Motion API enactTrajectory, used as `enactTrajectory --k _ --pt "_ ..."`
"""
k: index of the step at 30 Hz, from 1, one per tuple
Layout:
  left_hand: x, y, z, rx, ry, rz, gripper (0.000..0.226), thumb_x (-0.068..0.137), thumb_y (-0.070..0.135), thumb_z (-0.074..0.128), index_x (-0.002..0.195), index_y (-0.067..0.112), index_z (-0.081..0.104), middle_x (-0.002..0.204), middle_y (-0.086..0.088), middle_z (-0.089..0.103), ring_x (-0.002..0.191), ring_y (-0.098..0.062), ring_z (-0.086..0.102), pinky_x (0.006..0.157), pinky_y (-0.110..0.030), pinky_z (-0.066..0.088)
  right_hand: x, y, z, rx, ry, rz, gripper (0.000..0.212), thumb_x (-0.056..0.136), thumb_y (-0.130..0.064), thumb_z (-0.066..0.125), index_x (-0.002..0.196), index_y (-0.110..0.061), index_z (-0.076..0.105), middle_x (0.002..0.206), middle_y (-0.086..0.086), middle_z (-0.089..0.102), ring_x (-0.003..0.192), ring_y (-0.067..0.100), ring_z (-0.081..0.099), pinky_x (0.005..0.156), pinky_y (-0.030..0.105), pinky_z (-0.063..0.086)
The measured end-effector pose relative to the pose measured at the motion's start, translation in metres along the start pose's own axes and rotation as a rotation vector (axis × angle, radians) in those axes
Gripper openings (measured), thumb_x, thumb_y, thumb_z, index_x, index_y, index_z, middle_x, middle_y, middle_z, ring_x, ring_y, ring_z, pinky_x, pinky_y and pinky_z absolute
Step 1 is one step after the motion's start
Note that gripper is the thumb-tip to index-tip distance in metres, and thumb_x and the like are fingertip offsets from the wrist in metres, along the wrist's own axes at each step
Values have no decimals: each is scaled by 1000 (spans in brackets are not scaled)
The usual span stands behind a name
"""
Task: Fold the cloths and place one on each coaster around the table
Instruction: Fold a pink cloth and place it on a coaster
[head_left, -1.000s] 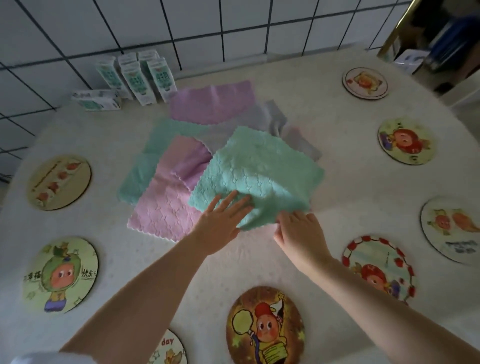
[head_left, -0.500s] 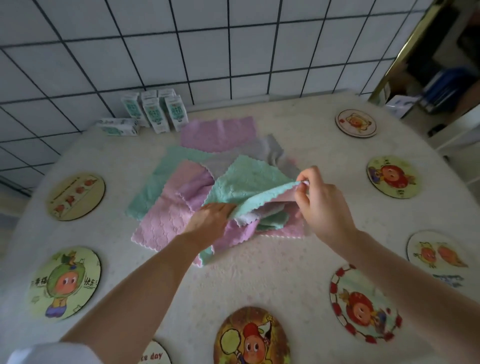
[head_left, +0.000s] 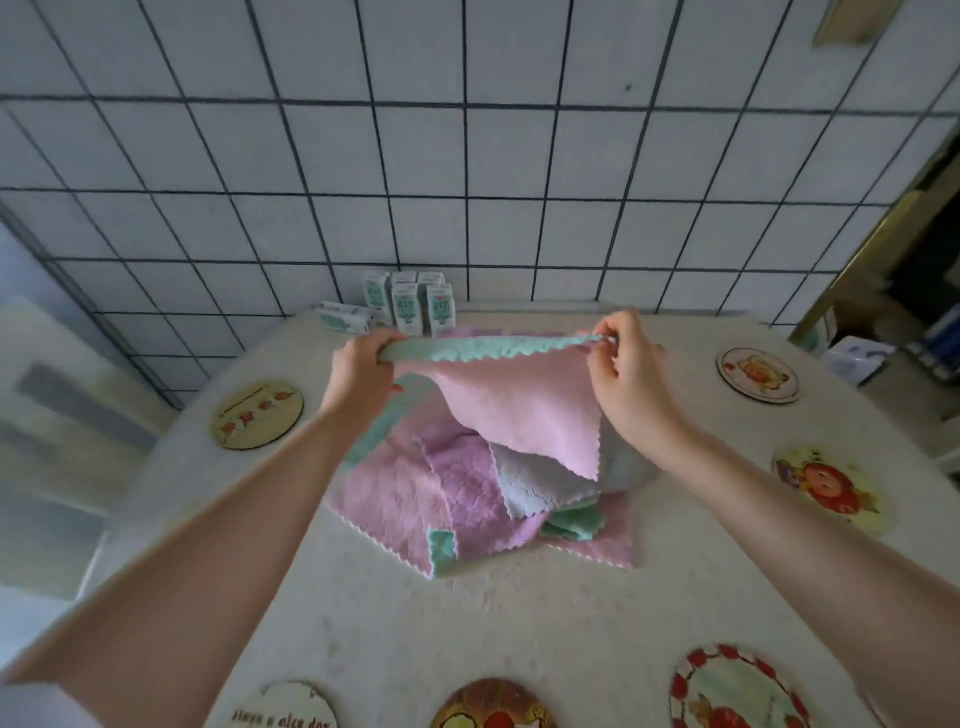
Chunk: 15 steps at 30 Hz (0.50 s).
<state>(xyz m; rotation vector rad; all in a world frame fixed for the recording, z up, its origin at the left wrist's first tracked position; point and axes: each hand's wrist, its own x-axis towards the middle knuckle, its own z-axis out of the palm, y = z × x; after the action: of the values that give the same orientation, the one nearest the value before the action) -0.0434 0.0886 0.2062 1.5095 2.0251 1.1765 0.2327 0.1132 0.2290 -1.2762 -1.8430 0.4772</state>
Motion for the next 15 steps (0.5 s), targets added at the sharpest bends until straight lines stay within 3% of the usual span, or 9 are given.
enactTrajectory --k 3,6,8,11,15 --pt "-9 0 -50 82 143 17 46 78 -12 43 108 12 70 99 -8 68 82 -19 58 70 -25 46 11 -33 18 103 -38 -89 8 89 -9 44 89 -15 41 88 -4 64 44 7 40 47 26 36" --pt "-31 -7 -101 132 253 14 50 80 -11 38 110 14 69 93 -5 65 78 -20 56 66 -27 50 12 -65 43 139 -83 -160 8 89 -10 43 88 -18 40 79 -4 62 44 9 37 49 33 36" --pt "-49 -21 -131 173 314 19 49 79 -12 40 111 12 69 98 -3 65 82 -19 57 62 -20 48 4 -87 60 185 -153 -210 6 91 -10 43 90 -15 39 93 -1 67 41 11 36 46 29 34" --pt "-82 -60 -168 316 382 86 44 76 -12 52 108 12 69 104 -6 69 96 -24 60 82 -21 40 -20 -115 86 194 -256 -293 4 93 -10 42 91 -11 39 113 -2 65 41 11 40 41 16 30" --pt "-135 -112 -189 442 342 107 41 74 -13 56 106 8 70 102 -8 70 97 -25 60 87 -23 38 -63 -118 123 218 -360 -261 6 90 -9 46 90 -14 42 113 -4 66 42 6 45 42 13 30"
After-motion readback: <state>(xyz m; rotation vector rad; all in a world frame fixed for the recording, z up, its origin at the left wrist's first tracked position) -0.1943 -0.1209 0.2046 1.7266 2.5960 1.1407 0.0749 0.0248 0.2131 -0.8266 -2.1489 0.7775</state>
